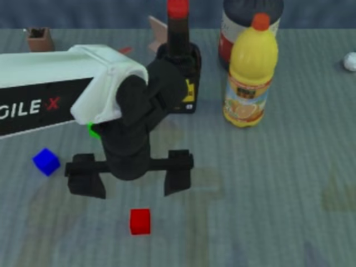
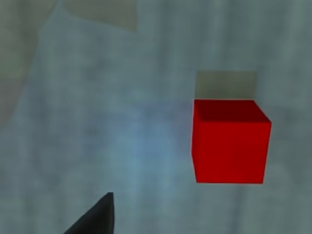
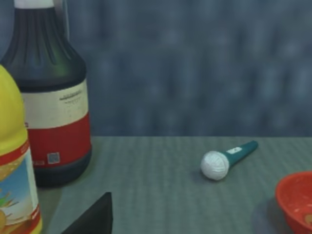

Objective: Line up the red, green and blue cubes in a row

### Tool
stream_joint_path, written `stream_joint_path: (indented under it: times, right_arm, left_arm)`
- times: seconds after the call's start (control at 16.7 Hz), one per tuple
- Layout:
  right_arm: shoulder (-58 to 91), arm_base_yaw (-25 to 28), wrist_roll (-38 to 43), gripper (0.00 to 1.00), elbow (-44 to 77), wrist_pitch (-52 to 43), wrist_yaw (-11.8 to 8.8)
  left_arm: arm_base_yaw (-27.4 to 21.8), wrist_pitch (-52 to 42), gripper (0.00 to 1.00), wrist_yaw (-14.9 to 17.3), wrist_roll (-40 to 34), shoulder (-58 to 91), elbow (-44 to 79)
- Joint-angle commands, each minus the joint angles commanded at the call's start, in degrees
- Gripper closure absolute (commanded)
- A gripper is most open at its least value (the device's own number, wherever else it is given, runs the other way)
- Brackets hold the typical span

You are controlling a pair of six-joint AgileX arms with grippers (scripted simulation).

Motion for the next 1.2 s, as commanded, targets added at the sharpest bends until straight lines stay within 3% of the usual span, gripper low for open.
stream_joint_path:
  times: [0.36, 0.54, 1.2]
  right_arm:
    - [0.0, 0.0, 0.0, 0.0, 0.0, 0.0, 0.0]
    - [0.0, 0.0, 0.0, 0.0, 0.0, 0.0, 0.0]
    - [0.0, 0.0, 0.0, 0.0, 0.0, 0.0, 0.0]
  left_arm:
    - [0.05, -0.17, 0.0, 0.03, 0.73, 0.76, 0.66]
    - [2.67, -1.79, 0.0, 0.21, 6.01, 4.73, 6.07]
    - [21.54, -12.26, 0.0, 1.49, 49.81, 29.22, 38.68]
